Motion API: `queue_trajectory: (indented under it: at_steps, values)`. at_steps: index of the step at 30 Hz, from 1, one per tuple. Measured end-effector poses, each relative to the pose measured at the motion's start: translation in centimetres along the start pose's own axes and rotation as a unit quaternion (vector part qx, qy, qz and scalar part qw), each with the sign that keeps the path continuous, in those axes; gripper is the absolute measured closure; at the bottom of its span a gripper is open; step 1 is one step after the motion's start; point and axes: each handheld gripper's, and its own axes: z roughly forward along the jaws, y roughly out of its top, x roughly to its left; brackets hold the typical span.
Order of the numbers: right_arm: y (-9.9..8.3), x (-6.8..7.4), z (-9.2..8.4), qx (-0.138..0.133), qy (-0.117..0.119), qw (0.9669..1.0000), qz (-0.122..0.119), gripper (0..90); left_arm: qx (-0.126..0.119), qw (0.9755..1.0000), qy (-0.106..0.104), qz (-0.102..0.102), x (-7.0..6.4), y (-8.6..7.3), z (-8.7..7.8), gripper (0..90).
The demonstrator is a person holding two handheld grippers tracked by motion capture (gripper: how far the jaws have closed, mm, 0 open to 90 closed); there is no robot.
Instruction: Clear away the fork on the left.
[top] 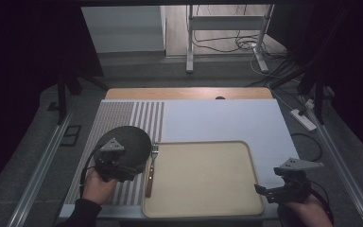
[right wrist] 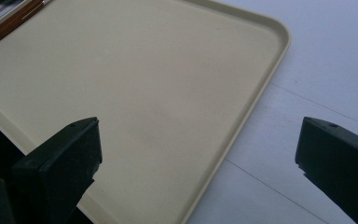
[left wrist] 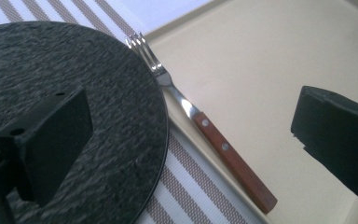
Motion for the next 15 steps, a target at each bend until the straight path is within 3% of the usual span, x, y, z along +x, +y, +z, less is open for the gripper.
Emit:
queue_trajectory:
  at_steps: [15]
  values:
    - [0.1,0.1,0.0,0.002,-0.002,1.0,-0.001,1.0,-0.028,0.9995,0.012,-0.012,-0.2,-2.1,-2.6,0.0]
